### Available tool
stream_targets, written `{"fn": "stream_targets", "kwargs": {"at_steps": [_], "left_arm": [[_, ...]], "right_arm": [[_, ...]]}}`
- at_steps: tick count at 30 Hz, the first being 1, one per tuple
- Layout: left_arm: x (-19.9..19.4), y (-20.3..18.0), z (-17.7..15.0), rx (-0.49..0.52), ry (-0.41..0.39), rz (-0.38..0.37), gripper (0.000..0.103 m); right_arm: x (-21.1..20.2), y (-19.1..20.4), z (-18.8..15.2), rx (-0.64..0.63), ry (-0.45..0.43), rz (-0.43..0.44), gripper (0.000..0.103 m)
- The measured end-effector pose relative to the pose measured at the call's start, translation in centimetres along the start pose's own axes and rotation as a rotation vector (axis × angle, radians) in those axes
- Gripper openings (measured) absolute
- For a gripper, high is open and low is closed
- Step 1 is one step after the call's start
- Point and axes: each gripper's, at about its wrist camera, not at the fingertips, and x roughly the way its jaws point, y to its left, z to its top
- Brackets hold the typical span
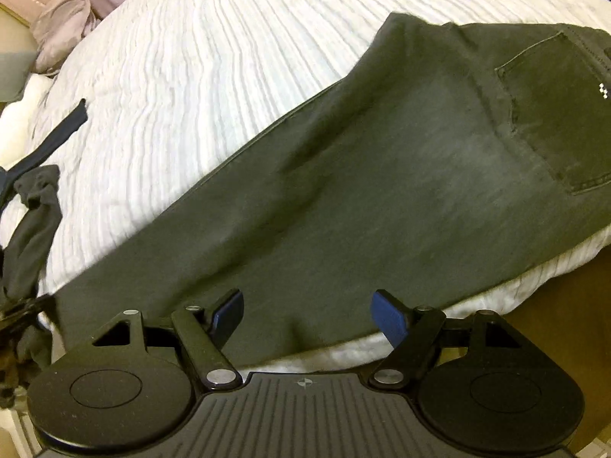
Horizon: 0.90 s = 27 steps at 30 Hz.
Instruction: Fold clothes
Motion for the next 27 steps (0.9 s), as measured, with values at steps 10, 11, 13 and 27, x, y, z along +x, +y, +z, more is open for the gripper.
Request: {"fn": "stream_targets", "kwargs": {"at_steps": [10, 11, 13, 27], "left_arm": [[0.8, -0.2, -0.2, -0.009, 0.076, 0.113, 0.031], [0.1, 0.2, -0.5, -0.015, 0.068, 0.117, 0.034], [-1.2, 0.7, -1.3, -0.029, 0.055, 0.143, 0.034], [0.4, -1.6, -4.4, -0.074, 0.037, 0.012, 0.032]], "right_arm": [[1.1, -1.1, 1.7, 0.004, 0.016, -0.004, 0.077], [1.0, -1.2, 1.8, 0.004, 0.014, -0.002, 0.077], [0.9, -1.2, 1.9, 0.005, 0.010, 0.002, 0.077], [3.9, 3.4, -0.4, -0.070, 0.103, 0.060, 0.077]]}}
